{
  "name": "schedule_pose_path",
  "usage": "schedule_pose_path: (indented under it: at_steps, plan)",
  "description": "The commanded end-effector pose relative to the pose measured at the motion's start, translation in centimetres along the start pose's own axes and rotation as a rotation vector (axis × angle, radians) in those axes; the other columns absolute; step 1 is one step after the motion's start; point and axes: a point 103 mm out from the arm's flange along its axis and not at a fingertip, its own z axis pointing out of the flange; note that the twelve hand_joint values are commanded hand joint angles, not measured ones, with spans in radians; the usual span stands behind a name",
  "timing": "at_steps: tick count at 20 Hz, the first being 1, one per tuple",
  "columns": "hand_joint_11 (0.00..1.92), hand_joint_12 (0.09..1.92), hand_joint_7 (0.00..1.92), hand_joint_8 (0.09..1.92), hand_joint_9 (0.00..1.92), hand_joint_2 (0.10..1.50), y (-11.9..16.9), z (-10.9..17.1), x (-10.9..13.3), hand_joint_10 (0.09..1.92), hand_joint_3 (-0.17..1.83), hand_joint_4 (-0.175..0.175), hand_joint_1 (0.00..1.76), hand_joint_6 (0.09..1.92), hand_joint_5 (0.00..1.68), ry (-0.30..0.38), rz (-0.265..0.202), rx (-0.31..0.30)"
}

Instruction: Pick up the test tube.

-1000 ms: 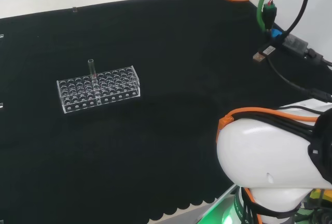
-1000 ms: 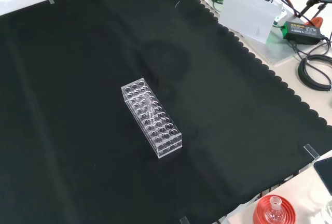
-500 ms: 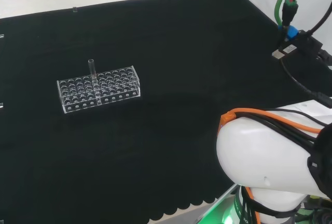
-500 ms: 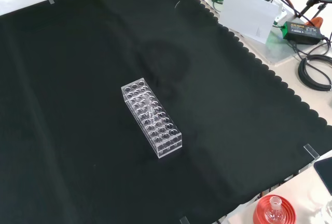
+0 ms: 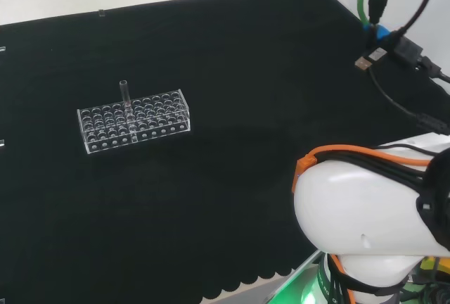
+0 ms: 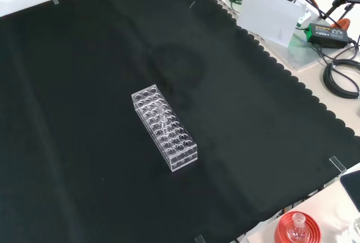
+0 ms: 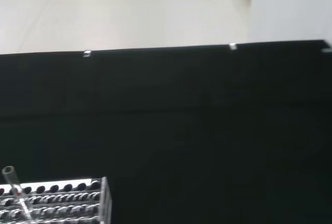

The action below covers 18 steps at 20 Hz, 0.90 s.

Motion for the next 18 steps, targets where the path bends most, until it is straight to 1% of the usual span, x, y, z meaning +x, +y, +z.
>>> schedule_pose_path:
  at_steps: [1, 2, 3, 5, 9, 13, 18]
  plan:
    - [0.00, 1.44, 0.34, 0.75, 0.21, 1.02, 3.8, 2.9, 1.6, 0.92, -0.17, -0.008, 0.90, 0.09, 0.30, 0.121, -0.059, 0.009]
    - [0.00, 1.45, 0.36, 0.75, 0.23, 1.01, 4.1, 3.2, 1.7, 0.92, -0.17, -0.008, 0.92, 0.09, 0.31, 0.137, -0.060, 0.017]
    - [0.00, 1.46, 0.37, 0.75, 0.24, 1.01, 4.9, 3.8, 3.1, 0.92, -0.17, -0.009, 0.93, 0.09, 0.32, 0.149, -0.065, 0.030]
    - [0.00, 1.46, 0.39, 0.75, 0.26, 1.01, 5.7, 4.8, 3.6, 0.92, -0.17, -0.011, 0.93, 0.09, 0.33, 0.172, -0.076, 0.052]
    - [0.00, 1.47, 0.40, 0.75, 0.26, 1.01, 6.8, 6.7, 4.0, 0.92, -0.17, -0.015, 0.94, 0.09, 0.34, 0.165, -0.108, 0.086]
    - [0.00, 1.47, 0.41, 0.75, 0.27, 1.01, 8.2, 8.9, 5.6, 0.92, -0.17, -0.019, 0.94, 0.09, 0.34, 0.150, -0.140, 0.126]
    - [0.00, 1.47, 0.42, 0.75, 0.27, 1.02, 9.8, 11.8, 7.7, 0.91, -0.17, -0.022, 0.94, 0.09, 0.34, 0.181, -0.157, 0.167]
